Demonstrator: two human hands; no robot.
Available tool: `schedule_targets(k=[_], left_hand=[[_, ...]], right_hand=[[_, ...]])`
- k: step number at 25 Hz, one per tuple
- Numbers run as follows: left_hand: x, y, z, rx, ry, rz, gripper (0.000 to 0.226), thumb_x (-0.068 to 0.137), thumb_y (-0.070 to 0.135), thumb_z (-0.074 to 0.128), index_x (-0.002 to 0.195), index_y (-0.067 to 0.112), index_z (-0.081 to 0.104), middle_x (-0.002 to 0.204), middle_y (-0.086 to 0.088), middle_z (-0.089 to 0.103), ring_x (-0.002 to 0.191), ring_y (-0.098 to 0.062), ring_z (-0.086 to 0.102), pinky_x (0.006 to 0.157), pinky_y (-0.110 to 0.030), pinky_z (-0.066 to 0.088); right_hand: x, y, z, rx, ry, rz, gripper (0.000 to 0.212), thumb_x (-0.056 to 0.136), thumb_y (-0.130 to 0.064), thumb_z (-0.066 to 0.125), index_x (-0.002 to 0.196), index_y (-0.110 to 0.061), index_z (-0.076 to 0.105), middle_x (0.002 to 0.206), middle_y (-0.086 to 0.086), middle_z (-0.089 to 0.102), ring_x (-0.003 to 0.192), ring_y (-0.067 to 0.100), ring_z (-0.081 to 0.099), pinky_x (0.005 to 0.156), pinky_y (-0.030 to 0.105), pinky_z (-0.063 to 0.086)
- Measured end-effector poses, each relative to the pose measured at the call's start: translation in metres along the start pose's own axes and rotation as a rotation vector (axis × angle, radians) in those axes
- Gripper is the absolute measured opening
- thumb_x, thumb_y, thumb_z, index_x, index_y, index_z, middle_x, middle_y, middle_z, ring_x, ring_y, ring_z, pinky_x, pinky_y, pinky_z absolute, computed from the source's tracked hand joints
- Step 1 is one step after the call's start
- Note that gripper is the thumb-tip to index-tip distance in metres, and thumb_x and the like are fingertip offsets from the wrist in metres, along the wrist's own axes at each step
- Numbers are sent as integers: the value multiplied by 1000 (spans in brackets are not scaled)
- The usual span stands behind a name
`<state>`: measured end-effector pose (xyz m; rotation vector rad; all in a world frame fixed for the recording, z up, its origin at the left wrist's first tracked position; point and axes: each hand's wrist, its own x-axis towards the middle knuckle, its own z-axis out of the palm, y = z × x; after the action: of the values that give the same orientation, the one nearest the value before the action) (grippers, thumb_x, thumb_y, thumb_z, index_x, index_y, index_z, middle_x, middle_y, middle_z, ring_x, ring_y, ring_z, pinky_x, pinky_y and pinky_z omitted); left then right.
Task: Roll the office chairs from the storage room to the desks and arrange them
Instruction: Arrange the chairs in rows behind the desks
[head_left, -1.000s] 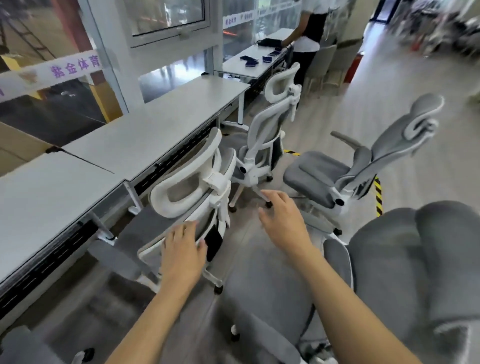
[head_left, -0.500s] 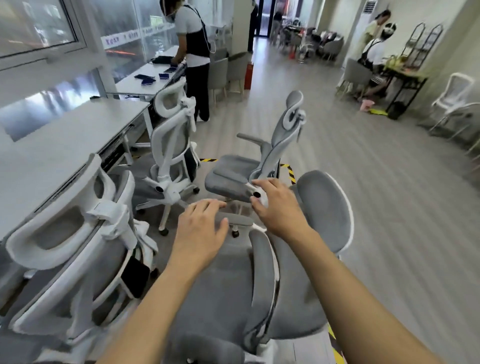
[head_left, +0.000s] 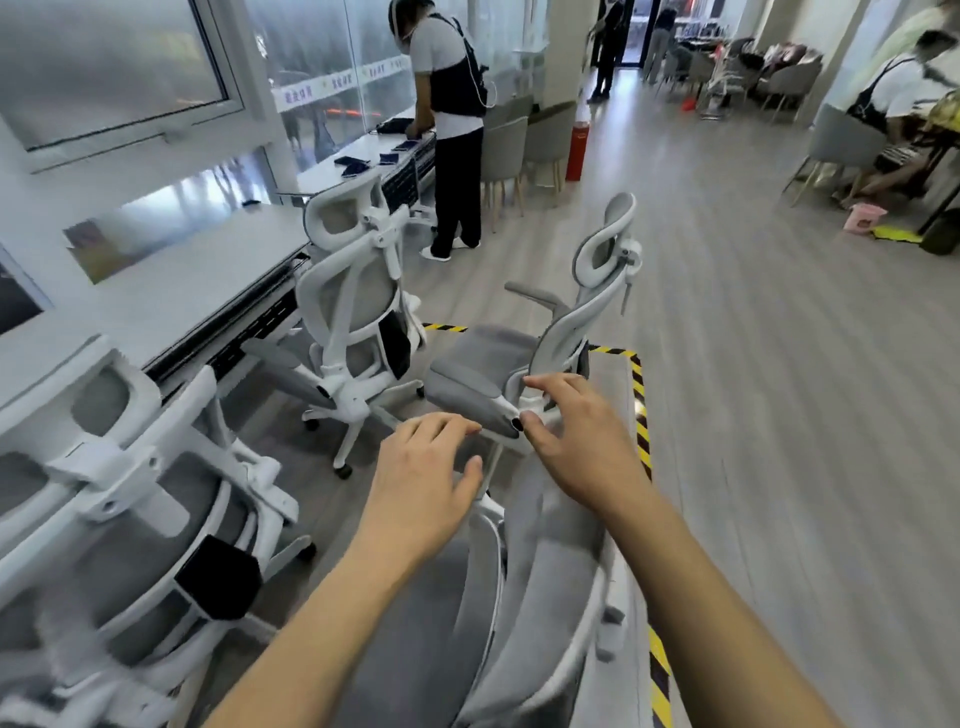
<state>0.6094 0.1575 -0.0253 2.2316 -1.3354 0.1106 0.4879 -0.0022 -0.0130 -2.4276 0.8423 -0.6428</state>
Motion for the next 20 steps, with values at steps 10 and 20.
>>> schedule_targets(k=[10,20], left_hand=[[63,99,49,63,0,-160,33,91,42,48,121,34,57,127,15,57,122,-13,45,102,-31,34],[131,126,89,83,-63,-126,30,93,38,54,122,32,56,123,13,57,117,-16,48,98,-34,38]], right_hand=[[53,113,-39,24,-164,-44,41,97,-37,57,137,-32,53,132,-9,53,121,13,50,105,33,40],[85,170,-54,38,-161,-3,37,97,-35,57,134,-33,55,132,-10,55,119,16,52,104,38,44]])
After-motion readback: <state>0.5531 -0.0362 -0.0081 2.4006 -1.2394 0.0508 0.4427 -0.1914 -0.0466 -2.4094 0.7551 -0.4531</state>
